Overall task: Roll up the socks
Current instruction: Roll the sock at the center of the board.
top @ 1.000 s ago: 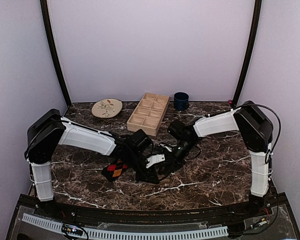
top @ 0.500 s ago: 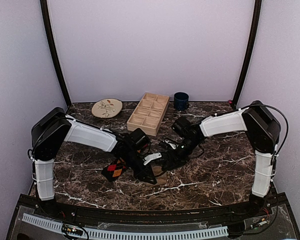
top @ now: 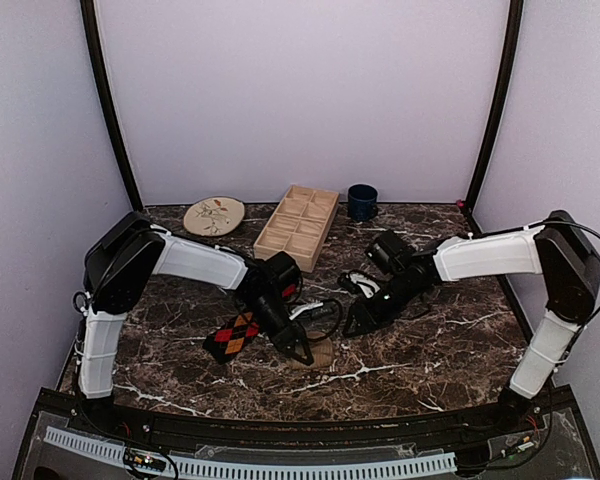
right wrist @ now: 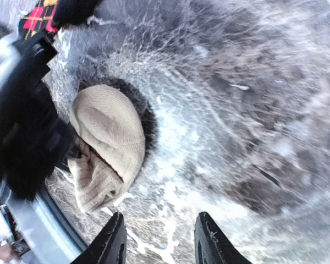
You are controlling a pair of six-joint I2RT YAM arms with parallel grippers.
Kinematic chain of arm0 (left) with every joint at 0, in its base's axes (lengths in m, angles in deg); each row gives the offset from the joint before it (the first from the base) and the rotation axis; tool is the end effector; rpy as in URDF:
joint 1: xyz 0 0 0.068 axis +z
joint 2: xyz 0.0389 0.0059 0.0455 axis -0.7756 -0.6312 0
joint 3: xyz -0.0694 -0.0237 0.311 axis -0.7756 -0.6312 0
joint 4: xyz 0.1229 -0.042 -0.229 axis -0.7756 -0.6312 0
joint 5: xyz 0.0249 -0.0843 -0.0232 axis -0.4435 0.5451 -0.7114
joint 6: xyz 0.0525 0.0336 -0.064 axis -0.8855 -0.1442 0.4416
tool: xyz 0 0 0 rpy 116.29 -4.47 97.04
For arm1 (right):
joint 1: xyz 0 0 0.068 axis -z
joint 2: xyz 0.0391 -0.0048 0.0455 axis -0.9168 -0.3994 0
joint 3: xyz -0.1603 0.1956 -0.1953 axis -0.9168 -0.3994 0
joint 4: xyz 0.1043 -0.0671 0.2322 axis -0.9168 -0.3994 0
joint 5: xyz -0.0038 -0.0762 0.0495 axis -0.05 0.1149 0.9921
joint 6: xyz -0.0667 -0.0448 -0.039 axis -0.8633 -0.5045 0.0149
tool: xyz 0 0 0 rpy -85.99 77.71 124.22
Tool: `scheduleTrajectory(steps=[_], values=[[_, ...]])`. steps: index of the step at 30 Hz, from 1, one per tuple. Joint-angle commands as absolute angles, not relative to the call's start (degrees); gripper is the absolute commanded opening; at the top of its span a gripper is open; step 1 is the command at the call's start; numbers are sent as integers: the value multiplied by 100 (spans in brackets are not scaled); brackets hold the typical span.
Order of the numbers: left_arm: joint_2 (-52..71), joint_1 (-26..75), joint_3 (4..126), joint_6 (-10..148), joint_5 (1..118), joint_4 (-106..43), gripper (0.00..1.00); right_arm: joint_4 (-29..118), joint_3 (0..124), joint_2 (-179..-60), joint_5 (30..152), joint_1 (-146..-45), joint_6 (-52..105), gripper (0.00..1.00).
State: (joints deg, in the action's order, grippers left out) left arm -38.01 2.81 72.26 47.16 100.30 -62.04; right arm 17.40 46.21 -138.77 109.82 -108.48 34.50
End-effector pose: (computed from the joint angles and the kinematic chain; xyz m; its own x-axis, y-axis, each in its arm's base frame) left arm 0.2556 -0.3745 0.1268 -0.5130 0.7453 -0.4258 0.7420 0.1356 -0.6566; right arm 0.2407 0.2649 0.1728 -0.8532 -0.4556 -0.2541 -0.5191 0.6940 0.4989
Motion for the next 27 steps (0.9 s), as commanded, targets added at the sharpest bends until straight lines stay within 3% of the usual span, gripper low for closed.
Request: scheduleTrajectory(steps=[1, 16, 27], values=[[-4177, 454, 7414, 4640, 9937, -7112, 2, 2233, 4246, -13391, 10229, -10964, 3341, 42], [-4659, 713, 8253, 4523, 10634, -8256, 0, 2690, 3950, -12406, 7968, -12566, 2485, 42], [-4920, 896, 8554, 4689, 11373, -8367, 0, 2691, 4195, -12752, 7097, -13632, 2035, 42]])
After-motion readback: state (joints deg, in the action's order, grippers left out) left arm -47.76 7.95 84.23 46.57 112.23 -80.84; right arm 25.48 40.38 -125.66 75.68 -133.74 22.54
